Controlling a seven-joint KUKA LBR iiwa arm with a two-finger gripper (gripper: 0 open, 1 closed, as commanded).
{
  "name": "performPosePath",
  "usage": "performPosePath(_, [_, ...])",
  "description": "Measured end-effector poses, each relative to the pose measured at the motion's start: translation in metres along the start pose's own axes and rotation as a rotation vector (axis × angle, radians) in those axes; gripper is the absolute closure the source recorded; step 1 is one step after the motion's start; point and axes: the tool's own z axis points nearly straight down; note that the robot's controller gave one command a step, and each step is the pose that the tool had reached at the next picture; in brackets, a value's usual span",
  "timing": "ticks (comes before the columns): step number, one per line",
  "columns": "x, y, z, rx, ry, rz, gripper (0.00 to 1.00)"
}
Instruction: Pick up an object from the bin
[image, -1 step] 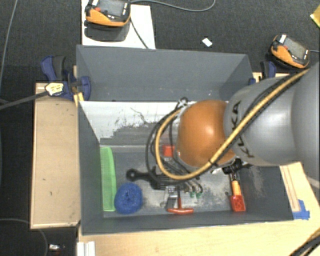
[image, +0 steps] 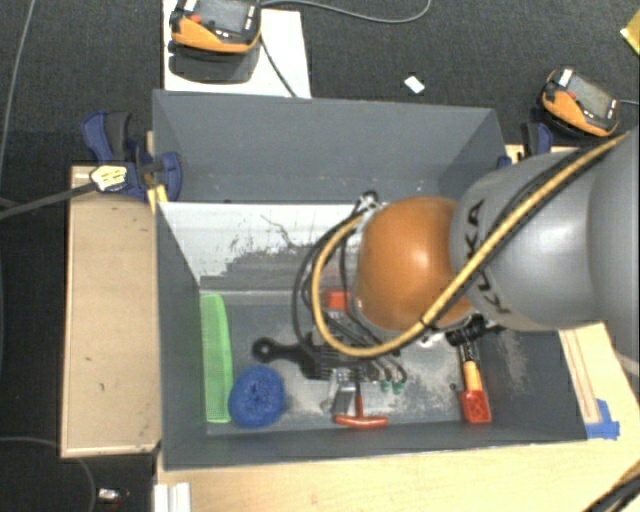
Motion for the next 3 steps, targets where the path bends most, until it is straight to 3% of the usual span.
performPosePath(1, [-0.052,-0.014,0.058,-0.002,-0.006,0.121,0.0])
performPosePath(2, [-0.062,-0.026,0.078,-0.004,-0.007,0.209,0.0])
performPosePath(3, [-0.058,-0.018,0.078,-0.003,-0.006,0.258,0.0])
